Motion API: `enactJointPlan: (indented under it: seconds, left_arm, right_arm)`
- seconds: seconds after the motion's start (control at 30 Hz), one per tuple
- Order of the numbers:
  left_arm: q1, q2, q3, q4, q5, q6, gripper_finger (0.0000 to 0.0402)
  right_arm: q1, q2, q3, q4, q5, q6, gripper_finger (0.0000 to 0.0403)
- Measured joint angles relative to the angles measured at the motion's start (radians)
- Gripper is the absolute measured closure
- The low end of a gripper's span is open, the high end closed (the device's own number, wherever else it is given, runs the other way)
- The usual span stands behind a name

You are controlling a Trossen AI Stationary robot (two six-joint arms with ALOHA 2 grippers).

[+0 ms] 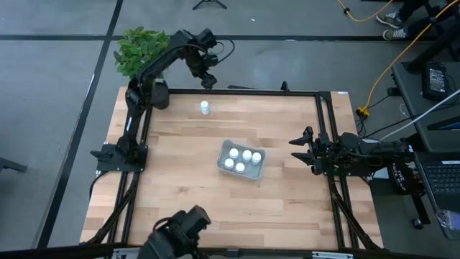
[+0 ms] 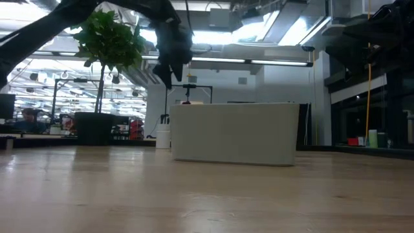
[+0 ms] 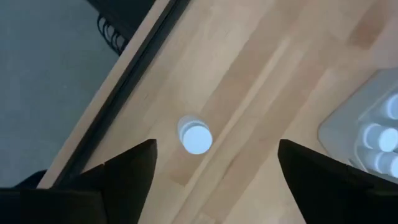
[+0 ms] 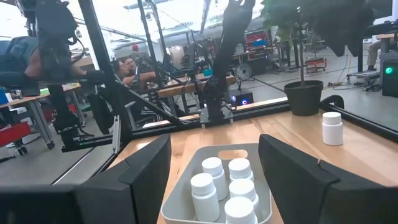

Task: Pick and place pill bottles into a basket
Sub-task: Put the white large pill bottle into the bin

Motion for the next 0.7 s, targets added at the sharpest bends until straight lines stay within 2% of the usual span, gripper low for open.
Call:
enactJointPlan:
  seconds: [0.17,0.37,0.7]
  left_arm:
    - [-0.019,0.031,0.0,-0.023,-0.02,-0.006,0.0051]
    - [-0.073,0.082,0.0,-0.022,-0.173,-0.005,0.0048]
    - [-0.102,0.125,0.0,-0.021,-0.186,-0.043,0.0048]
  right_arm:
    - [0.0,0.0,0.0,0.0,0.0,0.0,0.0158]
    - [0.0,0.0,0.0,0.0,0.0,0.0,0.0158]
    - [0.0,0.0,0.0,0.0,0.0,0.0,0.0158]
